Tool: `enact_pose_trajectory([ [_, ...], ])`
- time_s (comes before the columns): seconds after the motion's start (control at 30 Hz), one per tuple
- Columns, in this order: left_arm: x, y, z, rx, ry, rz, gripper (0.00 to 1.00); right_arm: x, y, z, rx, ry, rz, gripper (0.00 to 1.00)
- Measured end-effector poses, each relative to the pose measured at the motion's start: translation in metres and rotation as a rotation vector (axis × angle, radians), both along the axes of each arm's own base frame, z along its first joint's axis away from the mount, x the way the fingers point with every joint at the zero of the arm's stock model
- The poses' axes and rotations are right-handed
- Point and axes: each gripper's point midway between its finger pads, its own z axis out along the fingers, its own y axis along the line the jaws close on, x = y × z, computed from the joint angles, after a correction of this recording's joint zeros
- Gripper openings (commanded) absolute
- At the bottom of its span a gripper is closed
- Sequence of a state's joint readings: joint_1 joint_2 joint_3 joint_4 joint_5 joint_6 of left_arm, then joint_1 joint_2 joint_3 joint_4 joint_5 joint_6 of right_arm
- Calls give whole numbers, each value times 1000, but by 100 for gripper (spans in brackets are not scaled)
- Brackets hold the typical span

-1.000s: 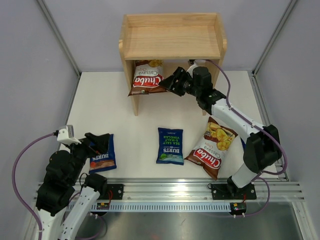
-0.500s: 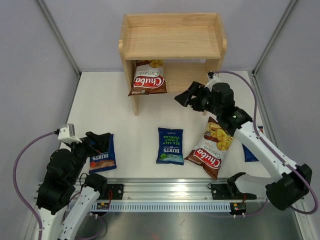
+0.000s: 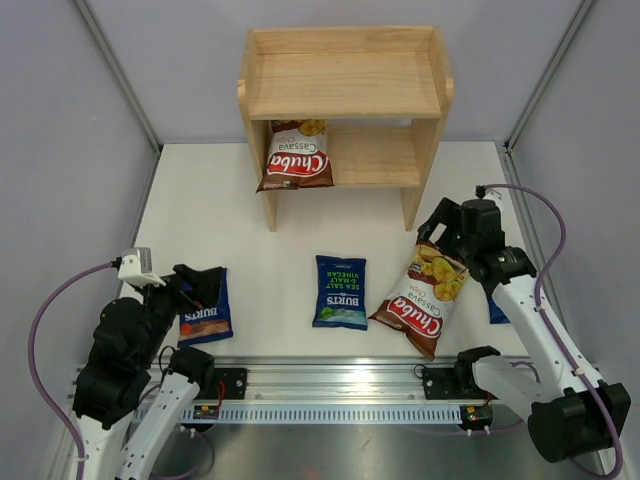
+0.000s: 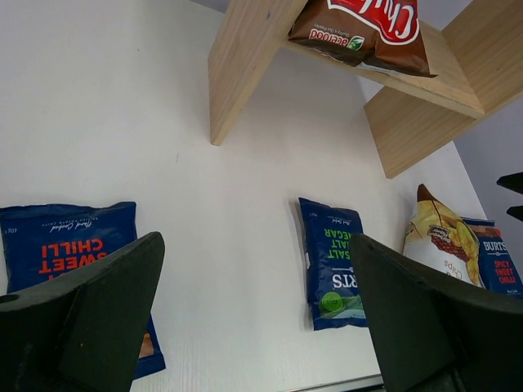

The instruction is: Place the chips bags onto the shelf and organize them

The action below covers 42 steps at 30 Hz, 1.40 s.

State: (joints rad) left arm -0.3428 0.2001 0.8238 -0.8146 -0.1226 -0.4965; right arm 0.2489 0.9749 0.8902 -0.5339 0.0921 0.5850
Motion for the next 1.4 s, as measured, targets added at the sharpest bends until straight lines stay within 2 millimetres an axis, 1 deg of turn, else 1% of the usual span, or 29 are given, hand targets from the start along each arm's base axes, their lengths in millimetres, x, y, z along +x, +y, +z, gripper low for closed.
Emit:
enact_pose_trajectory([
  [0.07, 0, -1, 0, 0, 0, -4, 99, -2, -20, -15, -28, 33, -81, 99],
  [0.13, 0, -2, 0, 1, 0, -10, 99, -7, -35, -28, -39, 55, -144, 99],
  [0.33, -1, -4, -4, 7, 5, -28, 99, -24, -87, -63, 5, 109, -378, 99],
  [0.47, -3, -5, -4, 7, -3, -38, 99, -34, -110, -83, 70, 126, -505, 100],
  [0.53, -5, -5, -2, 5, -14, -42, 99, -39, -116, -94, 110, 136, -545, 99],
  [0.67, -6, -5, 0, 1, -29, -45, 99, -40, -116, -114, 193, 158, -570, 99],
  [0.77, -6, -5, 0, 3, -30, -48, 99, -36, -109, -126, 257, 145, -556, 99],
  [0.87, -6, -6, 1, 3, -32, -52, 99, -33, -102, -135, 303, 141, -533, 99],
  [1.0, -7, -6, 1, 6, -32, -53, 99, -23, -95, -143, 346, 134, -499, 97],
  [1.1, -7, -6, 1, 5, -33, -54, 99, -17, -91, -144, 372, 110, -480, 89],
  [1.13, -7, -6, 1, 5, -33, -54, 99, -16, -90, -145, 378, 102, -477, 77],
  [1.23, -7, -6, 1, 5, -33, -55, 99, -17, -88, -146, 393, 82, -473, 61],
  [1.27, -7, -6, 1, 5, -33, -56, 99, -17, -88, -146, 397, 73, -473, 53],
  [1.4, -7, -6, 1, 5, -33, -56, 99, -20, -87, -139, 409, 25, -472, 44],
])
